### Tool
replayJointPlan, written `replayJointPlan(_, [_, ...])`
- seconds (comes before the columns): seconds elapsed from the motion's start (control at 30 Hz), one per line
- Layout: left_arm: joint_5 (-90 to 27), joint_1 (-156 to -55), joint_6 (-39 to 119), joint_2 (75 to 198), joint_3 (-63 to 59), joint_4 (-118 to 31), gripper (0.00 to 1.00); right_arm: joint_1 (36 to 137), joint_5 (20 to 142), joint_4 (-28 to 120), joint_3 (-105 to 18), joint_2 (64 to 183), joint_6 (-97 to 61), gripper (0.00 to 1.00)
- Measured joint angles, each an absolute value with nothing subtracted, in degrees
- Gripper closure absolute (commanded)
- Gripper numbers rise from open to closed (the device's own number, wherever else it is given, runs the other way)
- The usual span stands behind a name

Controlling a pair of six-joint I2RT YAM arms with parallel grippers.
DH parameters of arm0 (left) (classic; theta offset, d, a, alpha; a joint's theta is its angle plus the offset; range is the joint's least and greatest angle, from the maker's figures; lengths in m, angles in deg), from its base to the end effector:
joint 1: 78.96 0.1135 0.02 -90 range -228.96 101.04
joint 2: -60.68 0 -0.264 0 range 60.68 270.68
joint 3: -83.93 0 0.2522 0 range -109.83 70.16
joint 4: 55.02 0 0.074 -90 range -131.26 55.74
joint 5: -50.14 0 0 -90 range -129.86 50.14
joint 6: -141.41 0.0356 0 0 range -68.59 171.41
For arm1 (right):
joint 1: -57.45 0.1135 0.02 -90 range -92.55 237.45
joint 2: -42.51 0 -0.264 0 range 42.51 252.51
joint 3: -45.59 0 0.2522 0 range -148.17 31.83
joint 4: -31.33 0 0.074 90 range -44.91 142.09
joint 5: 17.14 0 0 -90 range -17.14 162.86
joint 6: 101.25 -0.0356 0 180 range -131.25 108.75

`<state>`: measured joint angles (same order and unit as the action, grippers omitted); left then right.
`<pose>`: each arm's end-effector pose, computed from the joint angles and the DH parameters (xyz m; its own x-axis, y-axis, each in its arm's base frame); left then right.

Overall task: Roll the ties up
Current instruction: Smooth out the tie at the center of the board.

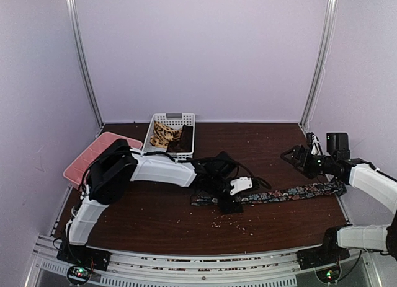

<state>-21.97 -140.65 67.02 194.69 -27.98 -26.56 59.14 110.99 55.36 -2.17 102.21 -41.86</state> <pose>0.2302 -0.4503 0.1252 -0.1024 0.7301 -0.6757 0.9946 0.0862 -0.0575 0.2154 0.0283 0.2293 -0.7714 0.3779 -0.5119 -0.1509 0.6728 0.7242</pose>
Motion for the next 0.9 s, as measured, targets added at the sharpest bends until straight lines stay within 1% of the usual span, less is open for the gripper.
replayJointPlan(0.1, [-20.5,-139.7,64.8,186.0,-16.3,-28.6,0.14,60.6,112.0,54.4,-2.2,104.2,-42.8,0.0])
replayJointPlan(0.13, [-20.0,-139.2,63.8,182.9,-12.6,-29.8,0.04,61.5,112.5,53.6,-2.1,105.0,-43.5,0.01])
replayJointPlan(0.17, [-19.5,-138.5,62.5,179.3,-8.6,-31.4,0.02,62.5,113.2,52.3,-1.8,105.5,-44.3,0.0])
replayJointPlan(0.27, [-19.4,-135.4,58.0,168.9,1.7,-37.3,0.02,66.6,116.2,43.8,1.4,106.5,-49.3,0.0])
replayJointPlan(0.33, [-20.0,-133.7,55.3,164.3,5.8,-40.4,0.02,70.9,117.2,40.1,2.2,108.2,-52.6,0.0])
replayJointPlan(0.6, [-24.9,-124.0,42.2,148.6,21.5,-50.0,0.02,91.1,117.0,28.5,-3.1,121.5,-62.1,0.0])
replayJointPlan(0.77, [-31.2,-120.6,38.9,140.6,22.9,-49.8,0.02,101.1,116.6,20.7,-9.7,132.9,-66.7,0.0])
replayJointPlan(0.9, [-33.1,-120.0,38.2,138.1,22.6,-49.7,0.02,105.5,117.0,16.0,-14.2,141.0,-69.8,0.0])
